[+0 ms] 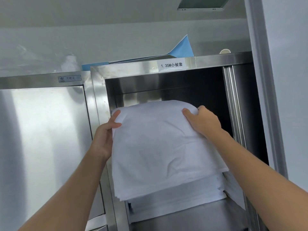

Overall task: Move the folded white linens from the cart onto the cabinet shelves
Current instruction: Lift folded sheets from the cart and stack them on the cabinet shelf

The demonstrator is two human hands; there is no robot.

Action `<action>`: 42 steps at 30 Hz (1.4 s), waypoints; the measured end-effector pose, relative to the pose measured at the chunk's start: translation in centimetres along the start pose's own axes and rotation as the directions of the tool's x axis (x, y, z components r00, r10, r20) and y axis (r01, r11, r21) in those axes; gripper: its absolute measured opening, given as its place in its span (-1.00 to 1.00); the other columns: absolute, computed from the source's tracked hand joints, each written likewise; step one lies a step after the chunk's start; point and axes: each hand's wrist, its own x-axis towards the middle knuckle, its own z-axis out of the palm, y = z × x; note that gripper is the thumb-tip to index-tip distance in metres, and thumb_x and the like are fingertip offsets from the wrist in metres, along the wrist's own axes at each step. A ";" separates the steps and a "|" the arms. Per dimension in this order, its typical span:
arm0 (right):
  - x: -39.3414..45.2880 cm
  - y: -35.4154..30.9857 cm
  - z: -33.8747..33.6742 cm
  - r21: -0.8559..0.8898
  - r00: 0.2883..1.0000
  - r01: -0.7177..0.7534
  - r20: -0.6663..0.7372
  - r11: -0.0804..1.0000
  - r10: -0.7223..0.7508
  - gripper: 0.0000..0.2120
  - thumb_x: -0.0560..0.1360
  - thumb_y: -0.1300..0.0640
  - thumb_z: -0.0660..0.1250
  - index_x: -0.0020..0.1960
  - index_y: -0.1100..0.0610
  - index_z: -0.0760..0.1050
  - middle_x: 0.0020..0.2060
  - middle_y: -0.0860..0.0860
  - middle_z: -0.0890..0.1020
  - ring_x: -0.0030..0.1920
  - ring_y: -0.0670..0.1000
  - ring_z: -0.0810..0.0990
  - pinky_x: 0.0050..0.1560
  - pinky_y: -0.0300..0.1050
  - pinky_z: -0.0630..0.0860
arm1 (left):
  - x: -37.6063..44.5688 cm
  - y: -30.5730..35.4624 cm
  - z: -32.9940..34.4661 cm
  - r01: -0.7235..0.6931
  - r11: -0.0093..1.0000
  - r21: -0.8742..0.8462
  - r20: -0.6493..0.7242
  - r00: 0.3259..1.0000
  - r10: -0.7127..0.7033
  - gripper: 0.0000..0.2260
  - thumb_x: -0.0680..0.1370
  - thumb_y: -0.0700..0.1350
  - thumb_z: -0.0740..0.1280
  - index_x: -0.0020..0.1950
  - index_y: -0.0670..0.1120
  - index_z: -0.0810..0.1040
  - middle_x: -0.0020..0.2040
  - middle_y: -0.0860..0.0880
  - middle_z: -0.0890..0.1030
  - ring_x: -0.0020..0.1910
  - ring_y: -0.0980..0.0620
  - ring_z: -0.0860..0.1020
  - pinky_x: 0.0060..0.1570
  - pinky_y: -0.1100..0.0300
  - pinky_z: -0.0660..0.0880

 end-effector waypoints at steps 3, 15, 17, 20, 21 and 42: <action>0.8 0.6 0.4 -0.021 0.998 -0.036 -0.043 0.999 0.035 -0.28 0.44 -0.44 0.16 0.20 0.19 0.47 0.11 0.10 0.56 0.05 0.18 0.56 -0.01 0.02 0.50 | -0.1 0.1 0.0 -0.003 1.000 -0.010 -0.046 0.999 0.003 -0.71 0.52 -0.22 0.20 0.06 -0.01 0.68 -0.08 -0.05 0.70 -0.19 -0.06 0.63 -0.04 0.11 0.52; -0.2 1.0 0.5 -0.021 0.988 0.071 -0.133 0.997 -0.073 -0.46 0.53 -0.23 0.27 0.16 0.25 0.42 0.13 0.16 0.51 0.15 0.20 0.48 0.05 0.06 0.45 | -0.9 -1.4 1.9 -0.246 0.882 0.402 -0.205 0.914 0.349 -0.85 0.59 -0.07 0.39 0.15 0.06 0.61 0.12 0.08 0.59 -0.05 0.10 0.58 -0.21 0.25 0.49; -0.4 1.1 0.1 0.004 0.992 0.072 -0.101 0.997 -0.071 -0.54 0.54 -0.18 0.28 0.11 0.23 0.43 0.05 0.13 0.55 0.04 0.18 0.52 -0.09 -0.01 0.43 | -1.3 -1.3 2.0 -0.268 0.858 0.438 -0.181 0.909 0.376 -0.70 0.61 -0.08 0.38 0.32 0.10 0.47 0.12 0.14 0.51 -0.06 0.16 0.55 -0.28 0.28 0.49; -1.0 1.3 -0.9 0.080 0.996 0.075 -0.051 0.994 -0.071 -0.66 0.51 -0.12 0.29 -0.04 0.18 0.42 -0.15 0.05 0.56 -0.17 0.10 0.51 -0.26 -0.07 0.37 | -1.7 -1.1 1.2 -0.228 0.875 0.428 -0.218 0.913 0.344 -0.61 0.59 -0.07 0.40 0.39 0.06 0.40 0.05 0.13 0.50 -0.08 0.10 0.57 -0.30 0.22 0.49; -1.3 1.5 -1.2 0.112 0.996 0.083 -0.038 0.990 -0.079 -0.68 0.49 -0.10 0.31 -0.12 0.17 0.40 -0.23 0.03 0.53 -0.24 0.07 0.47 -0.30 -0.09 0.35 | -1.9 -1.0 0.7 -0.205 0.874 0.441 -0.235 0.913 0.333 -0.60 0.58 -0.06 0.41 0.39 0.05 0.41 0.06 0.11 0.53 -0.08 0.08 0.58 -0.28 0.20 0.49; -1.0 -0.1 -0.9 0.561 0.990 -0.131 0.114 0.817 0.081 -0.50 0.42 -0.14 0.46 -0.11 0.34 0.51 -0.23 0.10 0.57 -0.26 0.06 0.56 -0.19 -0.07 0.49 | -2.9 0.7 1.9 -0.033 0.894 0.447 -0.313 0.931 0.190 -0.80 0.47 0.00 0.53 -0.09 -0.11 0.63 -0.11 -0.08 0.67 -0.16 -0.09 0.63 -0.15 0.15 0.55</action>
